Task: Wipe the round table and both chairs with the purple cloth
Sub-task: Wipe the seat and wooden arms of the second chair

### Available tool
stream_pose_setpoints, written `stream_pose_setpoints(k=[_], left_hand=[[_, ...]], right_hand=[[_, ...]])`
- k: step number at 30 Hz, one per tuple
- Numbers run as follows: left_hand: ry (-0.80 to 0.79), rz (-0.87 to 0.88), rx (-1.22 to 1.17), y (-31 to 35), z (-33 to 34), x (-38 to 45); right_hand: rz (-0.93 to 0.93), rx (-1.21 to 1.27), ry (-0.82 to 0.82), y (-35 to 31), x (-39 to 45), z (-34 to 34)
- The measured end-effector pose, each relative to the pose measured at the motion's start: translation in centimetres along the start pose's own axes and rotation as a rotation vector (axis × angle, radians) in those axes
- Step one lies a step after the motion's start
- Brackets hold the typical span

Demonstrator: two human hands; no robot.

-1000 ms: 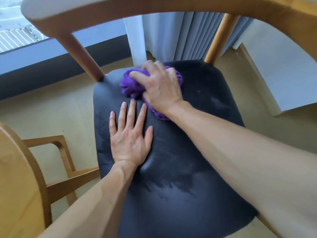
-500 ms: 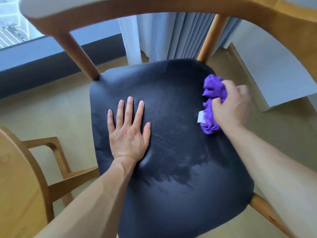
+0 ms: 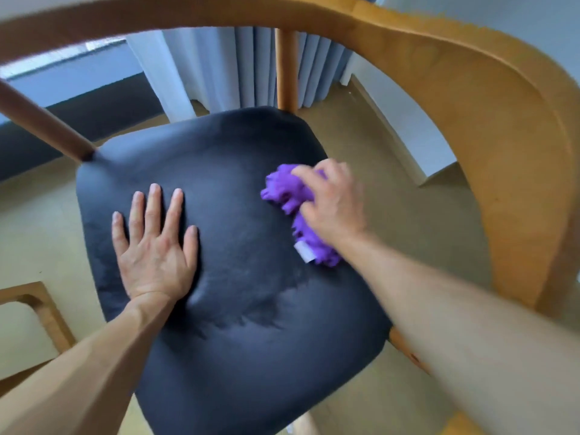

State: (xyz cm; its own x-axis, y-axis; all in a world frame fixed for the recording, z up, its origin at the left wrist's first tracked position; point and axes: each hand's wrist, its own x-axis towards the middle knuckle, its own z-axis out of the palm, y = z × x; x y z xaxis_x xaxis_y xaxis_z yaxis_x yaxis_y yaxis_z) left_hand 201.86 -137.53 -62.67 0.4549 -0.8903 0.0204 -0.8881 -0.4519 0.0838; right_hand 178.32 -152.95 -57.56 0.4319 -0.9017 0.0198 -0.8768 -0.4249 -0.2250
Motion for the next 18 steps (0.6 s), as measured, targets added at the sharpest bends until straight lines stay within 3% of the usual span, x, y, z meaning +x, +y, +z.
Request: stream_pose_setpoints(k=[3, 5, 7, 10, 14, 18], left_hand=[[-0.008, -0.008, 0.021, 0.0, 0.0, 0.0], [-0.013, -0.012, 0.031, 0.0, 0.0, 0.0], [-0.022, -0.006, 0.037, 0.1, -0.1, 0.0], [-0.022, -0.005, 0.037, -0.1, -0.1, 0.0], [-0.021, -0.009, 0.020, -0.2, -0.2, -0.2], [-0.047, -0.009, 0.045, -0.1, -0.1, 0.1]], right_hand=[[0.265, 0.026, -0.029, 5.5, -0.6, -0.3], [0.527, 0.101, -0.034, 5.2, -2.3, -0.2], [0.658, 0.116, 0.007, 2.4, -3.9, 0.1], [0.606, 0.203, 0.029, -3.3, -5.1, -0.1], [0.316, 0.260, -0.070, -10.4, -8.2, 0.0], [0.318, 0.145, -0.013, -5.7, -7.1, -0.4]])
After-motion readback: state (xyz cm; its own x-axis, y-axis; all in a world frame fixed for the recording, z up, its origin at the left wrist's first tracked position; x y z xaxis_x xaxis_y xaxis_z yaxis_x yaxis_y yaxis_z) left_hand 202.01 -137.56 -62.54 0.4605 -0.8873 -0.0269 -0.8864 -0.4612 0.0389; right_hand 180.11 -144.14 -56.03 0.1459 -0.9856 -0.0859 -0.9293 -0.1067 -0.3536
